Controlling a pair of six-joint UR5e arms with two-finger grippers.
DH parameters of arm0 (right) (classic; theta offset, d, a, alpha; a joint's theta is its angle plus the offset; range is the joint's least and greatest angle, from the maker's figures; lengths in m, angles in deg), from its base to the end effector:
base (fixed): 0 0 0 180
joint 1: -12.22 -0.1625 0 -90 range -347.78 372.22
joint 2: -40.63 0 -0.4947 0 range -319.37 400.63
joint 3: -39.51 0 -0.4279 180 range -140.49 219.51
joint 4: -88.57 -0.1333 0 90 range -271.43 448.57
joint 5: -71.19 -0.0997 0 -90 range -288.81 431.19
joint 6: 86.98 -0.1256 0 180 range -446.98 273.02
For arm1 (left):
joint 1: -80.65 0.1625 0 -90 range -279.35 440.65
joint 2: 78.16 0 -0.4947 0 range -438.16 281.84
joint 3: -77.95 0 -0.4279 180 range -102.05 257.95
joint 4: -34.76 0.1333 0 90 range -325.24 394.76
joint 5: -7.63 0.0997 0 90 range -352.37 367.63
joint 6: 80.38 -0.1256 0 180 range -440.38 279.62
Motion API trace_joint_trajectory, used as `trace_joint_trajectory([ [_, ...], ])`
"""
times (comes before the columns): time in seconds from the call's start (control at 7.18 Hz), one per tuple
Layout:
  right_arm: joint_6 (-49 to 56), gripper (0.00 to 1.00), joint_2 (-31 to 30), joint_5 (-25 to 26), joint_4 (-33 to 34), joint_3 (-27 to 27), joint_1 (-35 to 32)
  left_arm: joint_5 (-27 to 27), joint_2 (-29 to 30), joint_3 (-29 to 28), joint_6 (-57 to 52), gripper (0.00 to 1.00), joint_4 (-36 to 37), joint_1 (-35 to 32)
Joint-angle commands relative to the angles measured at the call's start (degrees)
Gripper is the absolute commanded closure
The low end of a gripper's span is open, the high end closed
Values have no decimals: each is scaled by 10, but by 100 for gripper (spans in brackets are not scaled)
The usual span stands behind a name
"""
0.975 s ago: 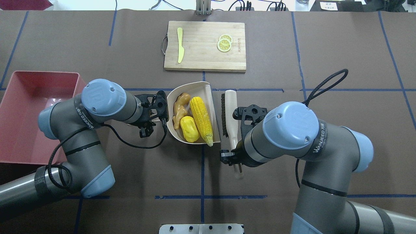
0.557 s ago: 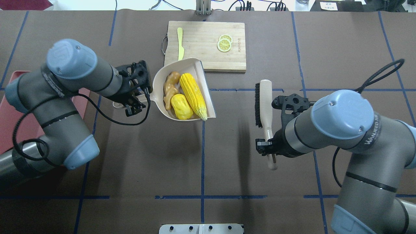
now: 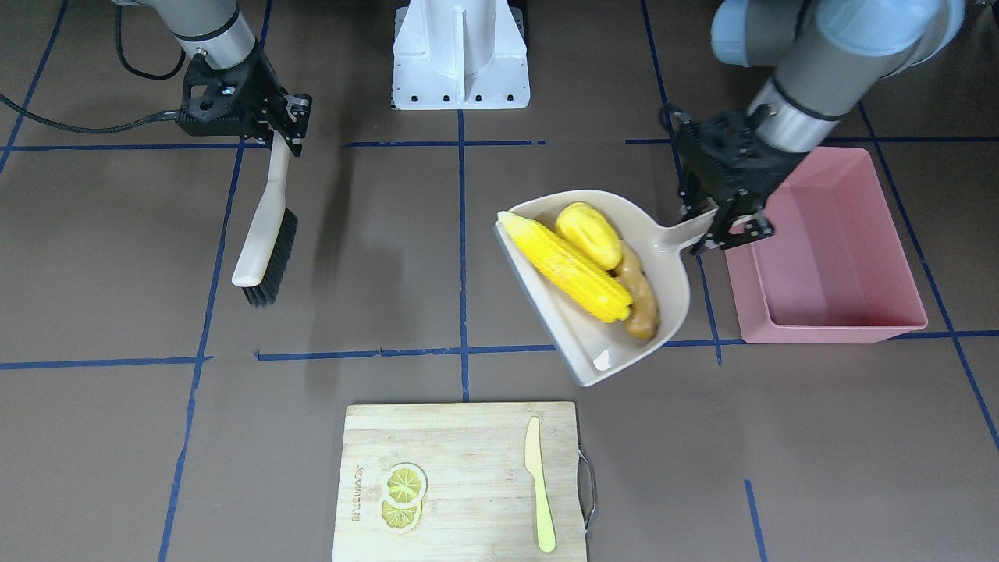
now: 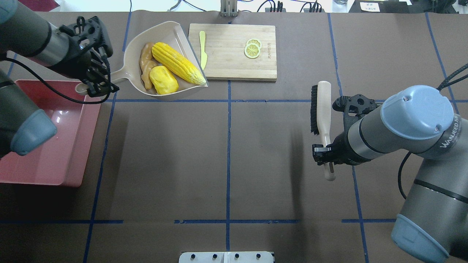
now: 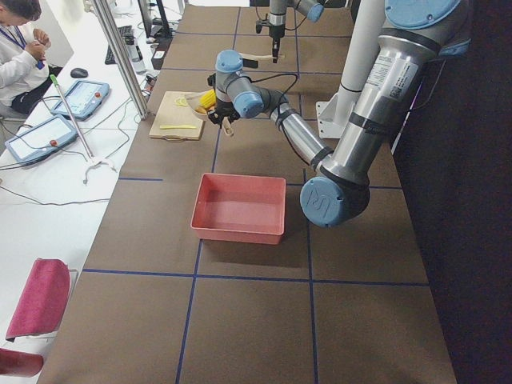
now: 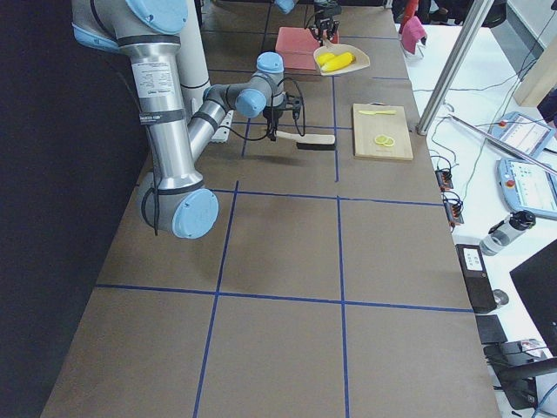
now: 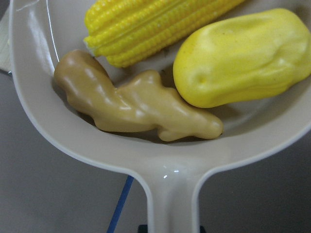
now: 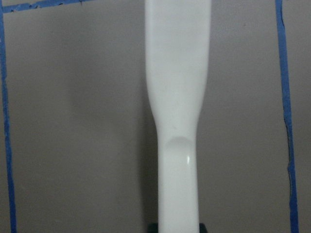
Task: Sweep and dump trash into bin
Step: 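Lift the loaded dustpan toward the pink bin with the left gripper while the right withdraws, then tilt the dustpan over the pink bin with the left gripper to dump the vegetables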
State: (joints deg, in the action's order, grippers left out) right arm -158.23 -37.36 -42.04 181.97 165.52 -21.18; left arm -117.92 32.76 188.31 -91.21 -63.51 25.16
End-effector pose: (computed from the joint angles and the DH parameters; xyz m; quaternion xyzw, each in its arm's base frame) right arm -0.4057 -0.3678 0.3404 -0.0039 -0.4159 0.0397 0.9085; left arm 0.3133 -0.5621 0.3327 0.3337 0.3532 0.4513 0.7485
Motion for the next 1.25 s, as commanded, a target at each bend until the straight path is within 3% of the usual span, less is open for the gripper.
trace_joint_trajectory([
  [0.0,27,100,-13,-1,0,-1,-17,-51,-77,36,-17,72,4,-76],
  [0.14,39,100,-23,-1,-1,-1,-21,-72,-106,36,-30,72,4,-113],
  [0.7,71,100,-47,-1,-3,-2,-36,-54,-264,44,-369,72,3,-228],
  [1.11,79,100,-59,3,-3,-2,-39,124,-281,45,-507,72,5,-227],
])
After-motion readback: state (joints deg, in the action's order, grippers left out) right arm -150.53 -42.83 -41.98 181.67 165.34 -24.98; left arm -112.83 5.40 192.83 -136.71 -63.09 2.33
